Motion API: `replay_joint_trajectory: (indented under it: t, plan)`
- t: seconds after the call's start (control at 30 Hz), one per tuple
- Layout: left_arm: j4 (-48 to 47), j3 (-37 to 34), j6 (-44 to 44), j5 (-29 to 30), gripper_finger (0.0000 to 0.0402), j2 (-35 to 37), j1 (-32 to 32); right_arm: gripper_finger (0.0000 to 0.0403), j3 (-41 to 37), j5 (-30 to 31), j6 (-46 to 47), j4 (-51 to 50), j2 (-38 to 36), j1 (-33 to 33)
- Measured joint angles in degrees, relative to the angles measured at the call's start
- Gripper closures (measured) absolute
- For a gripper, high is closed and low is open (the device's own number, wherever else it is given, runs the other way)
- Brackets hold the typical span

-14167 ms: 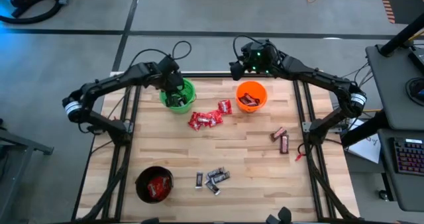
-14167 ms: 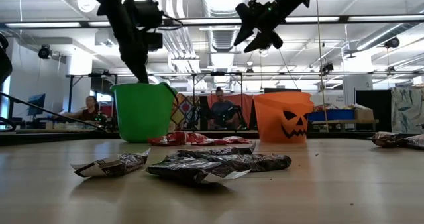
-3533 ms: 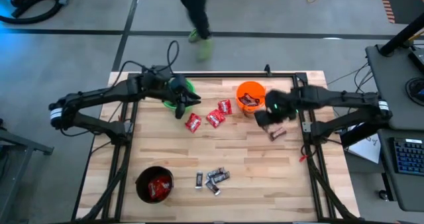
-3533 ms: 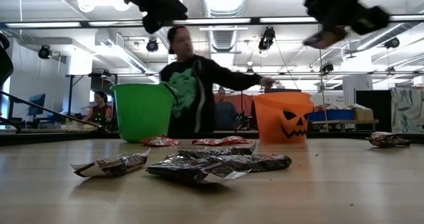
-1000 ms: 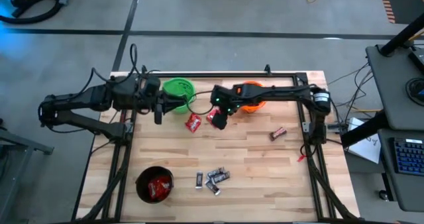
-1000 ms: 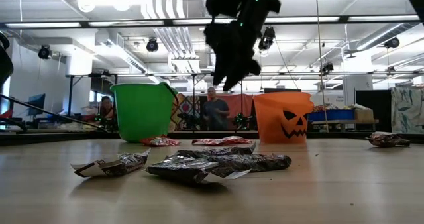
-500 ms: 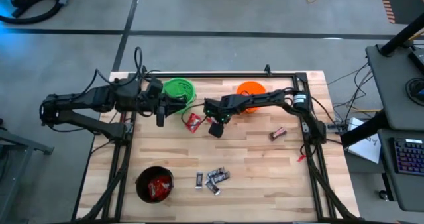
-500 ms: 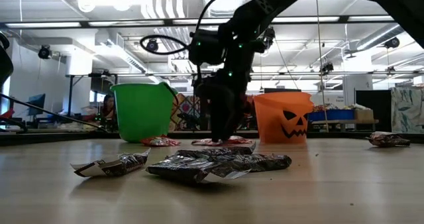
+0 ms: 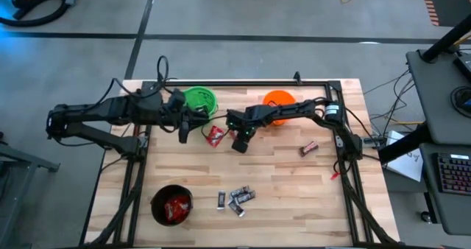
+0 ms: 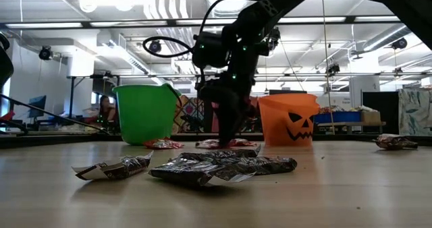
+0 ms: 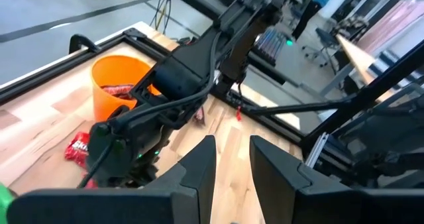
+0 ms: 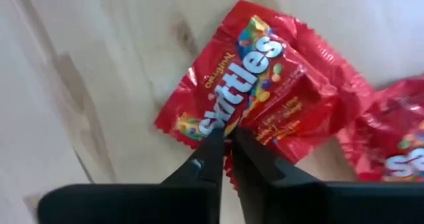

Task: Sort candy
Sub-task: Put the red candy into the black bucket

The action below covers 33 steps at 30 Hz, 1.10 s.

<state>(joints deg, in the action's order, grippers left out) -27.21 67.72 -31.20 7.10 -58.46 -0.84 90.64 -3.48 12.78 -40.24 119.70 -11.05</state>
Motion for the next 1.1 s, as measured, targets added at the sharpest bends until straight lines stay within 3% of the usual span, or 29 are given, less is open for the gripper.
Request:
replay_joint_trajectory:
  t: [0.23,0.6,0.77,0.9,1.1]
  plan:
    - [-0.87,0.00,2.62,-0.11,0.0324,-1.21,0.00,0.0394,-0.27,-4.34,-0.64,-0.74,-3.98,-0.09]
    - [-0.33,0.00,4.49,-0.14,0.0324,-1.83,-0.48,0.0394,-0.27,-9.87,0.09,-1.07,-21.72,-0.21]
    - [1.73,-0.02,9.19,-0.27,0.0318,-4.48,-0.91,0.0394,-0.27,-17.94,2.61,0.19,-27.53,-0.30]
    - [3.63,0.45,12.87,-0.27,0.0282,-7.17,-1.25,0.0394,-0.27,-27.54,6.77,2.31,-30.29,-0.51]
    - [3.81,3.83,21.41,-0.01,0.0196,-10.74,-2.59,0.0394,-0.27,-39.30,10.12,4.34,-32.11,-0.61]
